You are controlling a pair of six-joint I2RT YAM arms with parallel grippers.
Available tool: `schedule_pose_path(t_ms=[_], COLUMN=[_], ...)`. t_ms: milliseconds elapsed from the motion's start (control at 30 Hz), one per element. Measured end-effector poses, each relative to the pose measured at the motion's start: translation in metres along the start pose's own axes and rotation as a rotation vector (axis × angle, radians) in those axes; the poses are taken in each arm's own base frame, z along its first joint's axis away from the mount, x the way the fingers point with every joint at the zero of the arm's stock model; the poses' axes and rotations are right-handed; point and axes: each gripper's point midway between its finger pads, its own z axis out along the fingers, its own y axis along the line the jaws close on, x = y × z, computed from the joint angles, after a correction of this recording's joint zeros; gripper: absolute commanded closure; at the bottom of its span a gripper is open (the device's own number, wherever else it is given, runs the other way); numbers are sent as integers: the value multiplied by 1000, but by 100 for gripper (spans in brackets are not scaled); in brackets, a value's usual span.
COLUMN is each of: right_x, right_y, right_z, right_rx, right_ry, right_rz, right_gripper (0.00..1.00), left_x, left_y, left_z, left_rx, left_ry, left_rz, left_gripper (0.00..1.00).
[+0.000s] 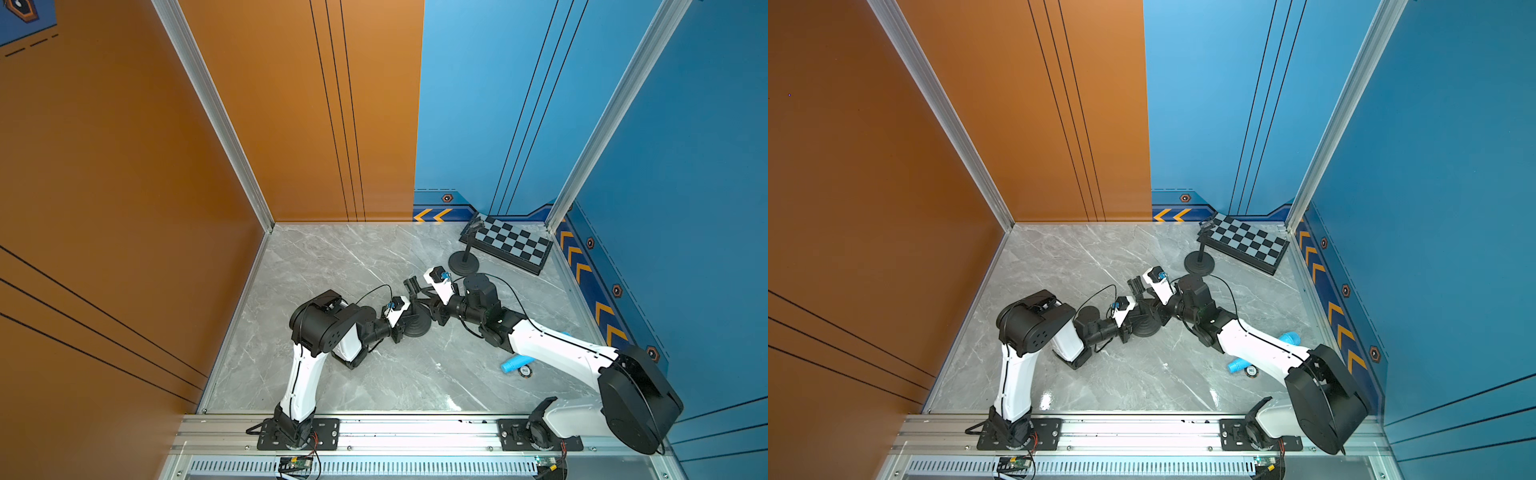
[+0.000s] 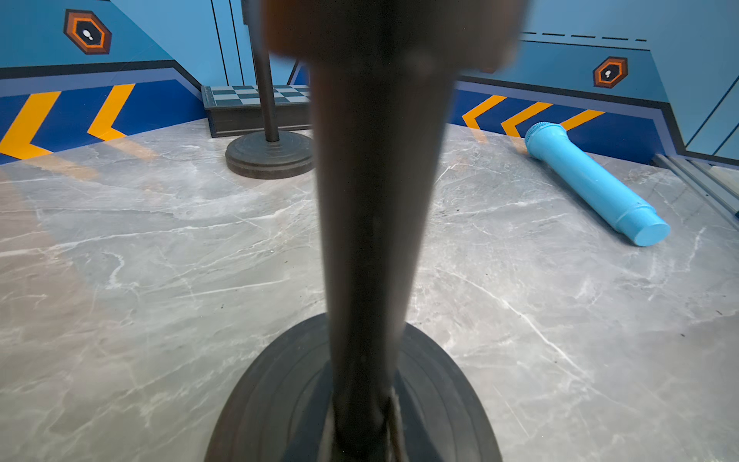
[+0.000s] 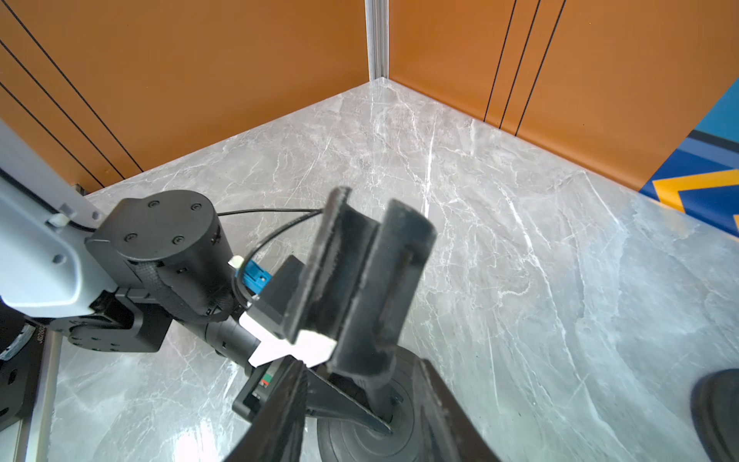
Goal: Assemble a microphone stand
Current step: Screw the microphone stand pole into the microphone stand base.
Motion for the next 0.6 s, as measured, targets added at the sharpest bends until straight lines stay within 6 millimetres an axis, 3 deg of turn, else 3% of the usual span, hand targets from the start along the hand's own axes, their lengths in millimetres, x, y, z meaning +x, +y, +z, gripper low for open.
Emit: schedule_pose_path(t_ms=[133,400,467,600], right_x=[12,13,13,10], right_y=[-7,-2,-4,-7], right_z=[10,25,28,34], right_rx=[-37,-112,-110,-94], right_ry=[41,57,59,46], right_rz=[11,-3,-11,-45], right_gripper=[55,61,71,83], left_x=[0,0,0,-1], left_y=[0,0,0,1], left_z=[0,1,1,1], left_rx=[0,0,-1,-7], left_ry=[1,11,13,16], left_rz=[-5,-21,-22,-58], left_gripper=[91,90,91,88])
